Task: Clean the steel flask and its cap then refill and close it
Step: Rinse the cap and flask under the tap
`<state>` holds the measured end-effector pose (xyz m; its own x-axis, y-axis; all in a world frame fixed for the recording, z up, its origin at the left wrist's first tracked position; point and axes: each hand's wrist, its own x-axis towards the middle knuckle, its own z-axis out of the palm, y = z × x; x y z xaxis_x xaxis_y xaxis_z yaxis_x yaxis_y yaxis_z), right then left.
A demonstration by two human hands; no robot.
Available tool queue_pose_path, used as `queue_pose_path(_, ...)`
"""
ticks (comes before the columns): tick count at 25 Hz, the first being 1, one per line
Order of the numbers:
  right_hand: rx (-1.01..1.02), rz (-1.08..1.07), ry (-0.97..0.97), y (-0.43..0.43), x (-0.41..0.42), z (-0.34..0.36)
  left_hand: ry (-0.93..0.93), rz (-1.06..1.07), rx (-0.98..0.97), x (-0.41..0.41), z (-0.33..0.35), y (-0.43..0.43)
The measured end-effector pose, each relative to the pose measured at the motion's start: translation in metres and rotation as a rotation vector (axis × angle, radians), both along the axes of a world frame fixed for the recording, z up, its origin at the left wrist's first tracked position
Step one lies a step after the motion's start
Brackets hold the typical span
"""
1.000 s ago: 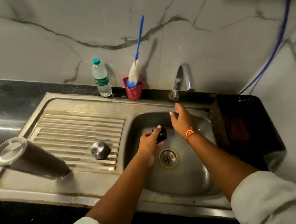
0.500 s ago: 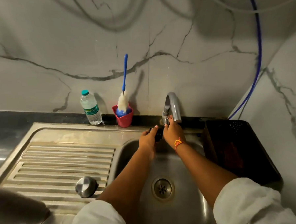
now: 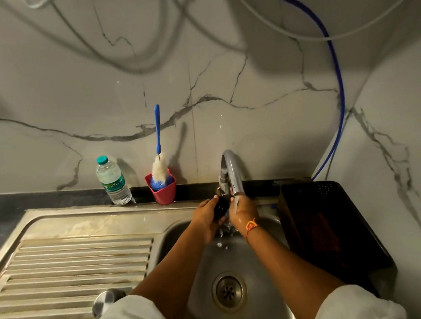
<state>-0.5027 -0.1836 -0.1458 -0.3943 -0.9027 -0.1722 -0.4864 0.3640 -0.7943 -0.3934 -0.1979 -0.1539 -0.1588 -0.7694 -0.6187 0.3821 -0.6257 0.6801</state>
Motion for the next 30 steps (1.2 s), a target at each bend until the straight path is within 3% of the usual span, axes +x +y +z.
queue_pose_path(1, 0.024, -0.142, -0.171, 0.006, 0.002, -0.007, 0.018, -0.021, -0.001, -0.002, 0.002, 0.001)
queue_pose_path(4, 0.193, -0.412, -0.968, 0.026, 0.020, -0.013, -0.056, -0.169, -0.016, -0.006, 0.000, 0.003)
queue_pose_path(9, 0.180, -0.447, -1.312, 0.036, 0.007, -0.007, -0.325, -0.457, -0.176, -0.011, 0.003, 0.003)
queue_pose_path(11, 0.177, -0.464, -1.334, 0.037, 0.000, -0.005, -0.409, -0.566, -0.256, -0.007, 0.011, 0.000)
queue_pose_path(16, 0.267, -0.366, -1.080, 0.044, -0.007, 0.007, -0.263, -0.734, -0.336, 0.016, 0.015, -0.001)
queue_pose_path(19, 0.401, -0.316, -0.921, 0.047, -0.010, 0.010, -0.325, -0.627, -0.405, 0.013, 0.012, 0.009)
queue_pose_path(24, 0.552, -0.252, -1.053, 0.055, -0.017, 0.007, -0.448, -0.612, -0.546, 0.006, 0.002, 0.025)
queue_pose_path(30, 0.447, -0.262, -0.993, 0.058, -0.010, 0.013, -0.487, -0.454, -0.582, 0.003, 0.004, 0.033)
